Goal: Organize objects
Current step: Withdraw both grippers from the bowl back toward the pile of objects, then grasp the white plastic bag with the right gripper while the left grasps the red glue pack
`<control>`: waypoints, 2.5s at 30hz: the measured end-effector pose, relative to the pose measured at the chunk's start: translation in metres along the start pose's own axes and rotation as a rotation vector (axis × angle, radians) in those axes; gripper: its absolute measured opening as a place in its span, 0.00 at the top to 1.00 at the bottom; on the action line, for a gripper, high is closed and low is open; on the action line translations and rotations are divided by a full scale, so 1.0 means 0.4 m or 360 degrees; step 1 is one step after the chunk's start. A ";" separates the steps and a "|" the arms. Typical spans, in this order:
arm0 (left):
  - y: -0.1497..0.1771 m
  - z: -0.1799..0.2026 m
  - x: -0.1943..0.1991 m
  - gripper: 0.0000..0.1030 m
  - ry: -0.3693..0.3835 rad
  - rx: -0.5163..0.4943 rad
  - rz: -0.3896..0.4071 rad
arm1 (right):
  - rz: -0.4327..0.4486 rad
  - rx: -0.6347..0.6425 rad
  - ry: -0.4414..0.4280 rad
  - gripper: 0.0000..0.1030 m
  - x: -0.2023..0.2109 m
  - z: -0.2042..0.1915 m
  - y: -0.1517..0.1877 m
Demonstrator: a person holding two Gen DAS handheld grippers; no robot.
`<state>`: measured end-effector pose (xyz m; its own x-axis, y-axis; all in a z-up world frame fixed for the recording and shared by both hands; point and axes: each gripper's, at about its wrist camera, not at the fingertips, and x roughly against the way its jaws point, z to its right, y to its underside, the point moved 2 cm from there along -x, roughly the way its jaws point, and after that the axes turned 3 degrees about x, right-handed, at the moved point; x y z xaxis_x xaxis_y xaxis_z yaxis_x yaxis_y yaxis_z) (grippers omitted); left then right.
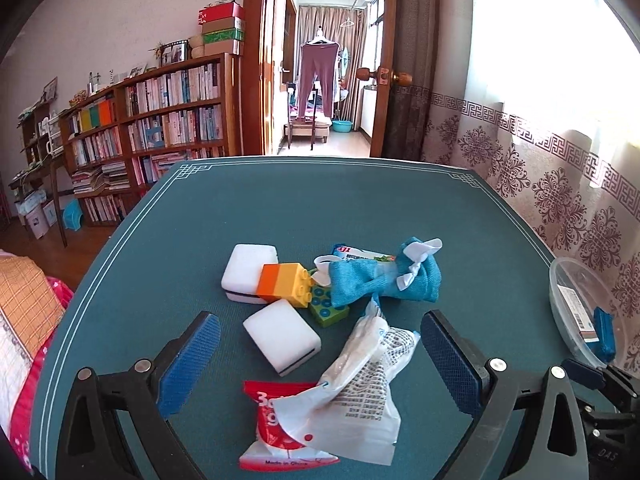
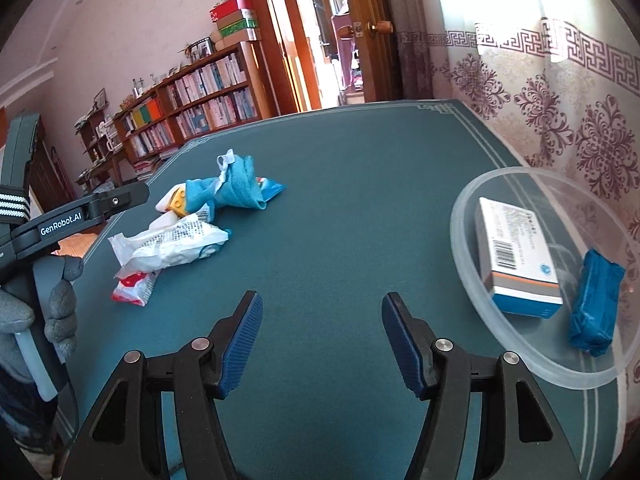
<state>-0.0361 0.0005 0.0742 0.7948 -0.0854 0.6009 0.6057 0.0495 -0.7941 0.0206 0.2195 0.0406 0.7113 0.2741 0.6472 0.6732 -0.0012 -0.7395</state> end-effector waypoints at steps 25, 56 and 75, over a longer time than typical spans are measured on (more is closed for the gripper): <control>0.035 -0.226 -0.007 0.01 -0.0107 0.0204 -0.0042 | -0.0332 -0.0583 -0.0580 0.28 -0.264 -0.169 -0.115; 0.069 -0.262 -0.037 0.01 -0.0103 0.0208 -0.0134 | -0.0460 -0.0138 -0.0351 0.21 -0.406 -0.323 -0.171; 0.136 -0.157 -0.027 0.01 -0.0012 0.0046 -0.0253 | -0.0361 0.0328 -0.0073 0.42 -0.276 -0.260 -0.086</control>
<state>-0.0139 -0.0584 0.0187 0.6889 -0.0870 0.7196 0.7247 0.0645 -0.6860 -0.0601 0.0891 0.0138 0.5346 0.2883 0.7944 0.7552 0.2588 -0.6022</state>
